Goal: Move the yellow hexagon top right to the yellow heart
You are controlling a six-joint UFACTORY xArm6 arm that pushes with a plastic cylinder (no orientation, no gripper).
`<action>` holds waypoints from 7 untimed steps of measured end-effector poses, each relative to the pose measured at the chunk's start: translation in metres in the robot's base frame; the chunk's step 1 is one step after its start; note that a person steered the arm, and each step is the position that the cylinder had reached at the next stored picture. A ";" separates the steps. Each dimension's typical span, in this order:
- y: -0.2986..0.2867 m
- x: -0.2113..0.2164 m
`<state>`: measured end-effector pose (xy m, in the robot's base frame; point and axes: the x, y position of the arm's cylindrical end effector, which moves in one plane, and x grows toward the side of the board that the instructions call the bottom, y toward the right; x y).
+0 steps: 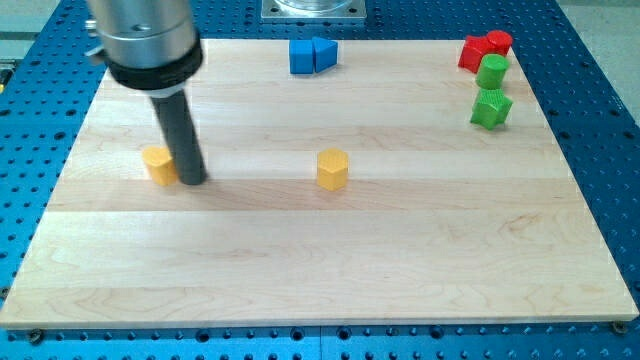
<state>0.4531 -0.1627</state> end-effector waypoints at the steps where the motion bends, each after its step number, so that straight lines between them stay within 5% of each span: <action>1: -0.009 0.001; 3: 0.016 0.077; 4: 0.093 0.101; 6: 0.235 0.040; 7: 0.222 -0.005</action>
<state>0.4477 0.0593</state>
